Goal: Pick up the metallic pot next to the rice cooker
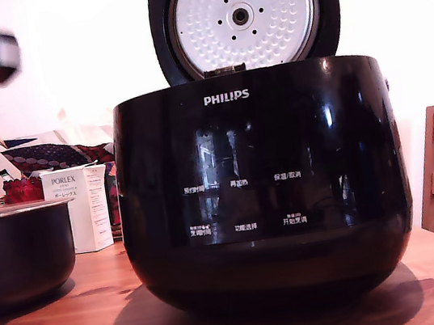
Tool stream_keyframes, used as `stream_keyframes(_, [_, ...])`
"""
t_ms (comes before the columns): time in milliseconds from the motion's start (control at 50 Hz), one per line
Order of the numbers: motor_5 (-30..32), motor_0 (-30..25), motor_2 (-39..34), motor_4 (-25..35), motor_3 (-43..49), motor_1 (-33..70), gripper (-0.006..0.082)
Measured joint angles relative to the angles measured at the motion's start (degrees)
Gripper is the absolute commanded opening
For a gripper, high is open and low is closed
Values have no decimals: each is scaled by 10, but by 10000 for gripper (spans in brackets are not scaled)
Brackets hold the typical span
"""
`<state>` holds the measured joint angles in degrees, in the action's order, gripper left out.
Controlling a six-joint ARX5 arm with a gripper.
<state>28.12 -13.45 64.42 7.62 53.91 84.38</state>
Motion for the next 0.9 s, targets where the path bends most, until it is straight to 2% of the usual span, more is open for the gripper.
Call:
stream_keyframes(180, [9,0,0,-31,-19,19,428])
stream_keyframes(520, [15,3,0,-32,-23,25,379])
stream_keyframes(700, [15,7,0,-32,-18,67,365])
stream_keyframes(760, [17,7,0,-32,-21,77,281])
stream_keyframes(860, [17,7,1,-33,-15,76,-38])
stream_keyframes(900, [17,7,4,-34,-5,76,-11])
